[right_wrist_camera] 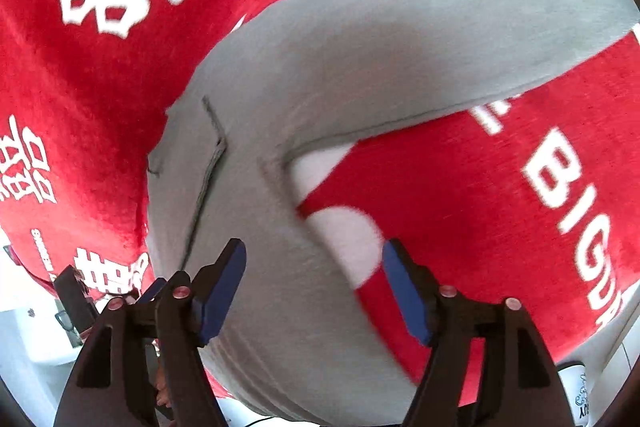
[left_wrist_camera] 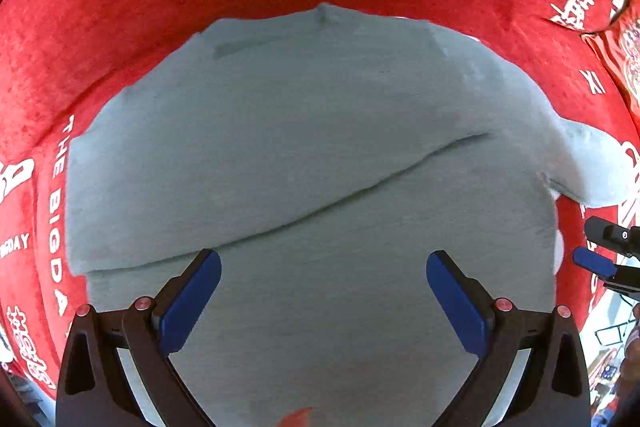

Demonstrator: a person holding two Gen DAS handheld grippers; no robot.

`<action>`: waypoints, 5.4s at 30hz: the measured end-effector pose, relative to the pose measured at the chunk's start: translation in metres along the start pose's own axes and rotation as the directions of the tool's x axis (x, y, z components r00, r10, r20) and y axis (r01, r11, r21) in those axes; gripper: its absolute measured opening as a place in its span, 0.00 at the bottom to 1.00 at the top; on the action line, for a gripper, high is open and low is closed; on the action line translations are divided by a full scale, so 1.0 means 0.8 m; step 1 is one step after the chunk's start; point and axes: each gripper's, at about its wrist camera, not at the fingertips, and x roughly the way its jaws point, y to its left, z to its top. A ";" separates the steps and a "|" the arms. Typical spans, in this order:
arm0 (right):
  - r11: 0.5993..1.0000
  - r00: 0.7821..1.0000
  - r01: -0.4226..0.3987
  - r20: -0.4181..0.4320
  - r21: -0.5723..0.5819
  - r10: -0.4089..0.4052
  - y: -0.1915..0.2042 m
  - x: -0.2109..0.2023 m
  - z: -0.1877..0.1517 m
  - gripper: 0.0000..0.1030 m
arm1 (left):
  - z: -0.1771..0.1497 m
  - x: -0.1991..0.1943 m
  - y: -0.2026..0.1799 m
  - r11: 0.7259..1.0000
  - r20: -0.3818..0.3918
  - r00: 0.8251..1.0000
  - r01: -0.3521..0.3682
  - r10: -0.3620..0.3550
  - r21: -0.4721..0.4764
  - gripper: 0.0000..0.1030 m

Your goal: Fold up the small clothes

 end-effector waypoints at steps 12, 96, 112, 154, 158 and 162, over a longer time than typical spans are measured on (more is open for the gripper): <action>0.978 0.989 -0.030 0.151 0.208 -0.002 -0.113 -0.056 0.046 0.73 | 0.027 0.025 -0.071 0.999 -0.075 0.997 0.021 -0.018 0.036 1.00; 0.632 0.957 -0.094 -0.244 -0.769 -0.155 0.354 0.269 -0.137 0.36 | -0.034 0.023 0.287 0.730 0.211 0.893 0.448 -0.398 -0.517 1.00; 0.988 0.988 -0.146 -0.033 0.057 0.148 0.077 0.111 -0.028 0.45 | -0.007 0.037 0.258 0.796 0.102 0.906 0.410 -0.410 -0.445 0.25; 0.881 0.982 0.190 0.063 -0.433 -0.180 0.125 0.074 0.097 0.08 | -0.013 0.014 0.211 0.944 0.041 0.999 0.015 -0.002 -0.328 0.19; 0.900 0.976 0.215 0.067 -0.378 -0.205 0.100 0.086 0.106 0.08 | -0.004 0.017 0.202 0.955 0.040 0.998 -0.026 0.039 -0.296 0.19; 0.914 0.967 0.255 0.094 -0.316 -0.237 0.092 0.070 0.103 0.09 | 0.004 0.017 0.198 0.957 0.032 0.998 -0.044 0.055 -0.287 0.20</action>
